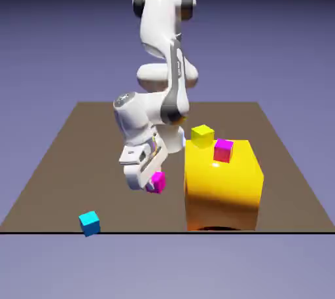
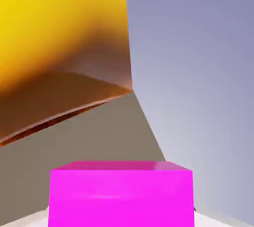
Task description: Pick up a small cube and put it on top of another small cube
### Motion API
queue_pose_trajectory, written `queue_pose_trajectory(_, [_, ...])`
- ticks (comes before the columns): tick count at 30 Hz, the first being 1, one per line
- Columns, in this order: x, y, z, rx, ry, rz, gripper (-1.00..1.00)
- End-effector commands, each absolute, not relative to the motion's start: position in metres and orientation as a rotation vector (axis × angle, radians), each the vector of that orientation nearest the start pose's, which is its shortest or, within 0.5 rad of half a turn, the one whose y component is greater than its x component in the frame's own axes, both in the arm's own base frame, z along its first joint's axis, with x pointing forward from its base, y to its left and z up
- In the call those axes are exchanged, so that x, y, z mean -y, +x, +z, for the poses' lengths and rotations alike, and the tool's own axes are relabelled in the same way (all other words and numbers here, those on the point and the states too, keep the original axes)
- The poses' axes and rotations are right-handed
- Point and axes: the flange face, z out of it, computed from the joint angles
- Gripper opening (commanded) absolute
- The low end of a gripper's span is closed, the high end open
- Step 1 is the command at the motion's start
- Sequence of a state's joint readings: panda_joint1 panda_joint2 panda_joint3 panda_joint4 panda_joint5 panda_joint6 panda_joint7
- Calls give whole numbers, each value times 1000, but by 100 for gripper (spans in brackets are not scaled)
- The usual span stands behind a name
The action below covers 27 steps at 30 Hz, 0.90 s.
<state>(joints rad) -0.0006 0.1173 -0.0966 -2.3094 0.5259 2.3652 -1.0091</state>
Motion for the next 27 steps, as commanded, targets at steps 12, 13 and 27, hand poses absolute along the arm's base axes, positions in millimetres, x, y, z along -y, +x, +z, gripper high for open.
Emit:
queue_pose_trajectory(12, [-100,504,406,1893,-2166,-72,-100])
queue_pose_trajectory(13, [-110,500,413,1972,-2111,-58,-100])
queue_pose_trajectory(27, [-170,459,389,2467,-1653,50,-100])
